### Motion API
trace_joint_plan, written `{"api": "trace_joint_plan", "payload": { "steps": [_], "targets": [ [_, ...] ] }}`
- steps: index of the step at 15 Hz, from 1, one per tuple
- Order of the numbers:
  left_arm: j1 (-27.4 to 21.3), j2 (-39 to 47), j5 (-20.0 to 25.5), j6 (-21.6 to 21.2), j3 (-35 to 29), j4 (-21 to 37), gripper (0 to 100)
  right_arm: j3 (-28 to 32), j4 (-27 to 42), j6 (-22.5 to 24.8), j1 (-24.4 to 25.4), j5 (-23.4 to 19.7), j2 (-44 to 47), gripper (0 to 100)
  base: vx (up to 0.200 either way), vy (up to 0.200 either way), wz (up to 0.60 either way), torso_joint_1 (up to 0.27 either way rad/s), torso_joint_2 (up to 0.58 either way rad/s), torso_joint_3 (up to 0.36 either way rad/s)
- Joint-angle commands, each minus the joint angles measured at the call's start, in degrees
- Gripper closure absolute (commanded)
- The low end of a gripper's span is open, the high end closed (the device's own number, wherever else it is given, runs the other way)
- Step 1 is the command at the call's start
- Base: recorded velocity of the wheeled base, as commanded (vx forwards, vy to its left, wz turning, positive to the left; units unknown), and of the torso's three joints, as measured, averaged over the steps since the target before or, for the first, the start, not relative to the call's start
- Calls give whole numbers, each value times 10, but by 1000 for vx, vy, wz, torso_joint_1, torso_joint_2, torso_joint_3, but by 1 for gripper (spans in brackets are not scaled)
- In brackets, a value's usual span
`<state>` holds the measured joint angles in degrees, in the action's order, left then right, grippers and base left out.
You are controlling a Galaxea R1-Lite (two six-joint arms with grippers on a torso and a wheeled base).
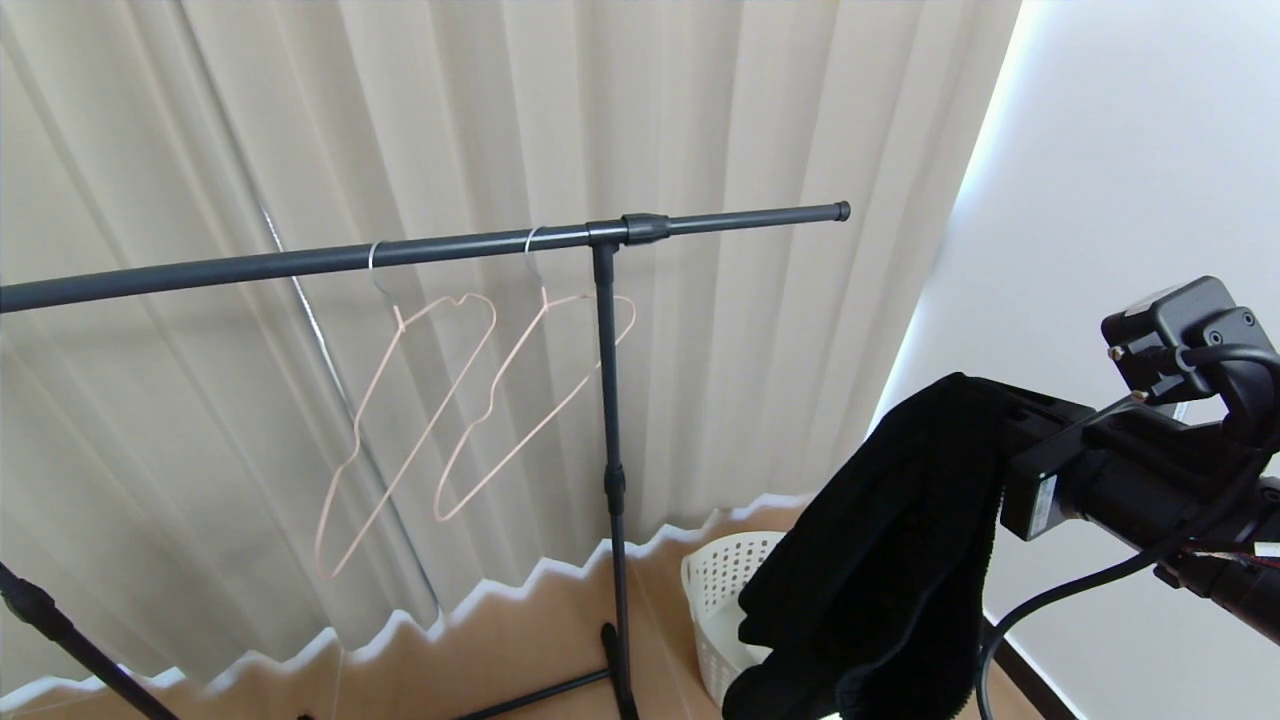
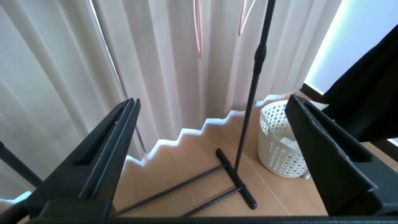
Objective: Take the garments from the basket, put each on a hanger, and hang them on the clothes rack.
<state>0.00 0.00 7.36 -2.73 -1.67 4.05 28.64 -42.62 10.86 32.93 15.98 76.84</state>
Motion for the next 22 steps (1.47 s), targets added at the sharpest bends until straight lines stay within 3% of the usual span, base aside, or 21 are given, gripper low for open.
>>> {"api": "trace_joint_plan", "payload": {
  "steps": [1,15,22],
  "targets": [
    [0,0,0,0,0,0,0,0,0,0,0,0,2,100,0,0,0,183,-417,-237],
    [1,0,-4,1,2,-2,0,-6,0,7,1,2,2,100,0,0,0,164,-363,-198],
    [1,0,-4,-3,3,-2,0,-15,0,15,-1,4,1,100,0,0,86,10,-27,-9]
  ]
}}
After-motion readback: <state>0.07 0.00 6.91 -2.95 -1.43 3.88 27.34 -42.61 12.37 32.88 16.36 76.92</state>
